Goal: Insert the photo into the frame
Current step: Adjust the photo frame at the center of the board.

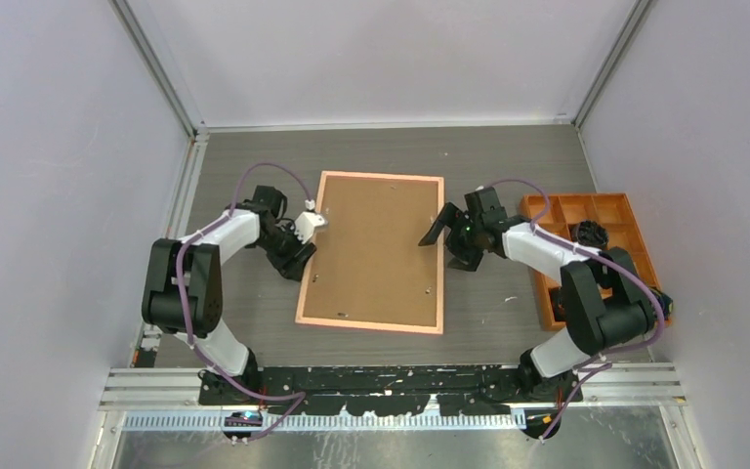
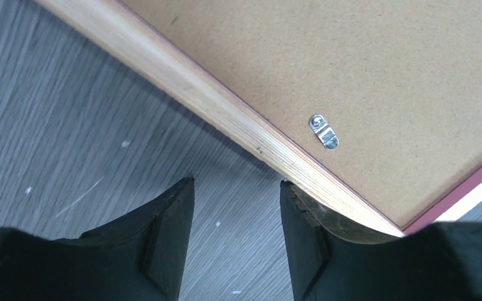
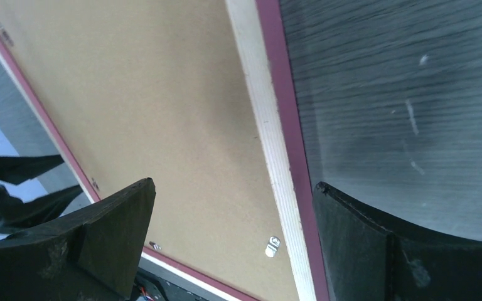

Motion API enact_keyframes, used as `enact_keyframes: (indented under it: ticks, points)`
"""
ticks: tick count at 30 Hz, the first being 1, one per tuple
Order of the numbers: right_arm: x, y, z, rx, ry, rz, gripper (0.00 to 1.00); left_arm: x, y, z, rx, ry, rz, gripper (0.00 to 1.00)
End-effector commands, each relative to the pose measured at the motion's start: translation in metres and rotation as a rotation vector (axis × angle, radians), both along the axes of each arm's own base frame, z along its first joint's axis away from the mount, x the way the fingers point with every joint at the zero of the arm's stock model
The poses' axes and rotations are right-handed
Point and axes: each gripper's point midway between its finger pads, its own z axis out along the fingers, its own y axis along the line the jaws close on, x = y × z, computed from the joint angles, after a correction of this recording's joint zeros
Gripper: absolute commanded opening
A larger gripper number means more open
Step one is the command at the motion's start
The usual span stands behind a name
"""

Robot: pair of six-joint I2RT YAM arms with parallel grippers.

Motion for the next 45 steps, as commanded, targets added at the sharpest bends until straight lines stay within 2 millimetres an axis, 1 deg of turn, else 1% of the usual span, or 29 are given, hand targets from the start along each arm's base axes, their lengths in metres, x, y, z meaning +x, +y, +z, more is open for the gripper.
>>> enact_keyframes:
  ticks: [1, 3, 5, 6, 7, 10, 11, 12, 13, 15, 16, 17, 18, 20, 21, 22, 26, 31, 34, 35, 36, 40, 45]
  points:
    - [0.020, 0.000, 0.001, 0.038, -0.023, 0.000, 1.00, -0.007, -0.036, 0.012, -0.093, -0.016, -0.054, 0.55]
    - [0.026, -0.010, 0.005, 0.005, -0.037, -0.020, 1.00, -0.010, -0.046, 0.015, -0.098, -0.018, -0.073, 0.55]
    - [0.035, -0.026, 0.016, -0.075, -0.087, -0.060, 1.00, -0.014, -0.053, 0.019, -0.116, -0.018, -0.087, 0.56]
    - [0.037, -0.031, 0.026, -0.099, -0.113, -0.071, 1.00, -0.015, -0.055, 0.021, -0.124, -0.019, -0.086, 0.56]
    - [0.040, -0.041, 0.035, -0.142, -0.146, -0.104, 1.00, -0.016, -0.057, 0.025, -0.135, -0.016, -0.087, 0.56]
    - [0.040, -0.044, 0.067, -0.161, -0.234, -0.143, 1.00, -0.021, -0.055, 0.035, -0.151, -0.008, -0.100, 0.57]
    - [0.037, -0.037, 0.077, -0.162, -0.264, -0.138, 1.00, -0.021, -0.053, 0.039, -0.160, -0.004, -0.097, 0.57]
    - [0.033, -0.028, 0.082, -0.157, -0.275, -0.119, 0.98, -0.021, -0.052, 0.041, -0.172, -0.004, -0.093, 0.57]
    - [0.028, -0.015, 0.087, -0.137, -0.284, -0.092, 0.96, -0.019, -0.051, 0.044, -0.187, 0.001, -0.082, 0.57]
    - [0.019, 0.020, 0.095, -0.062, -0.313, -0.028, 0.91, -0.013, -0.049, 0.046, -0.209, 0.017, -0.049, 0.57]
    - [0.012, 0.042, 0.098, -0.007, -0.328, 0.016, 0.89, -0.005, -0.048, 0.046, -0.205, 0.020, -0.017, 0.55]
    - [0.005, 0.065, 0.095, 0.055, -0.327, 0.065, 0.87, 0.003, -0.046, 0.040, -0.187, 0.030, 0.025, 0.52]
    - [-0.002, 0.085, 0.096, 0.094, -0.339, 0.112, 0.84, 0.010, -0.045, 0.039, -0.180, 0.033, 0.061, 0.49]
    - [-0.014, 0.117, 0.087, 0.120, -0.345, 0.190, 0.80, 0.018, -0.046, 0.037, -0.206, 0.090, 0.117, 0.47]
    - [-0.017, 0.132, 0.085, 0.140, -0.353, 0.218, 0.79, 0.019, -0.049, 0.033, -0.221, 0.136, 0.139, 0.47]
    - [-0.022, 0.143, 0.080, 0.159, -0.340, 0.244, 0.78, 0.021, -0.051, 0.035, -0.238, 0.155, 0.148, 0.47]
    - [-0.035, 0.190, 0.078, 0.241, -0.360, 0.337, 0.72, 0.026, -0.056, 0.027, -0.260, 0.215, 0.169, 0.46]
    - [-0.046, 0.231, 0.057, 0.269, -0.321, 0.409, 0.69, 0.027, -0.055, 0.019, -0.256, 0.244, 0.186, 0.36]
    - [-0.050, 0.249, 0.039, 0.279, -0.285, 0.437, 0.68, 0.024, -0.055, 0.017, -0.262, 0.252, 0.181, 0.32]
    - [-0.051, 0.254, 0.038, 0.287, -0.281, 0.442, 0.68, 0.023, -0.054, 0.017, -0.261, 0.254, 0.178, 0.32]
    - [-0.051, 0.257, 0.032, 0.288, -0.268, 0.444, 0.67, 0.023, -0.054, 0.016, -0.261, 0.255, 0.178, 0.32]
    - [-0.052, 0.269, 0.027, 0.304, -0.252, 0.458, 0.63, 0.024, -0.051, 0.013, -0.252, 0.256, 0.186, 0.31]
    - [-0.054, 0.273, 0.019, 0.301, -0.233, 0.466, 0.58, 0.024, -0.049, 0.010, -0.246, 0.254, 0.187, 0.31]
